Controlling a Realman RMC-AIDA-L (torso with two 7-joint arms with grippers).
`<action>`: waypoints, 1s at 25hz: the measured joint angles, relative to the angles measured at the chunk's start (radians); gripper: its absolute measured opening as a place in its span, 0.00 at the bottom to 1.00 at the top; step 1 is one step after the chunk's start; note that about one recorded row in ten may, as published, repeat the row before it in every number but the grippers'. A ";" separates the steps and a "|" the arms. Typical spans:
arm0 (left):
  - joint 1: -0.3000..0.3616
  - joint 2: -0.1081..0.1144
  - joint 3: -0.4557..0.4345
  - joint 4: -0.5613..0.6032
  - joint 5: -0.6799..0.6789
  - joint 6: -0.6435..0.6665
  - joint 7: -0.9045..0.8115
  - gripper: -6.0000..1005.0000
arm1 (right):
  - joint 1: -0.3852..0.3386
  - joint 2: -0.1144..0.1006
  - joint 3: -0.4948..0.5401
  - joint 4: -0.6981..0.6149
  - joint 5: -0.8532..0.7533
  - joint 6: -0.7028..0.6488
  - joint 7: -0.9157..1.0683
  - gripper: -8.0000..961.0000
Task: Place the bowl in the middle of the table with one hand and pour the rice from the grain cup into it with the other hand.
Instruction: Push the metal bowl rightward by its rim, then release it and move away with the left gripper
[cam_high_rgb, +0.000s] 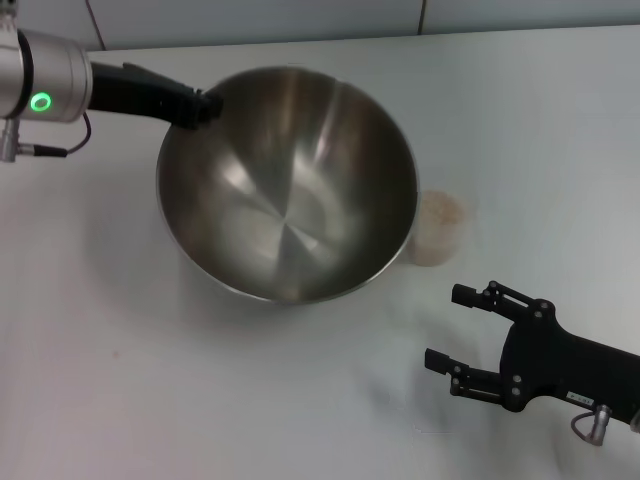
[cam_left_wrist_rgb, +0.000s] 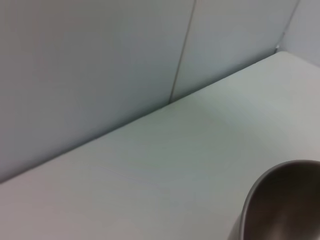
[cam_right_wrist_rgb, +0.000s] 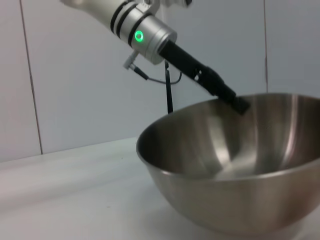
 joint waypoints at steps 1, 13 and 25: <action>0.000 0.000 0.000 0.000 0.000 0.000 0.000 0.10 | 0.000 0.000 0.000 0.000 0.000 0.000 0.000 0.86; -0.007 0.001 0.003 -0.087 0.000 -0.053 0.034 0.12 | 0.001 0.000 0.000 0.000 0.001 -0.001 -0.001 0.86; -0.007 0.001 0.003 -0.090 -0.024 -0.062 0.039 0.14 | 0.002 0.000 0.000 0.000 0.001 -0.001 -0.001 0.86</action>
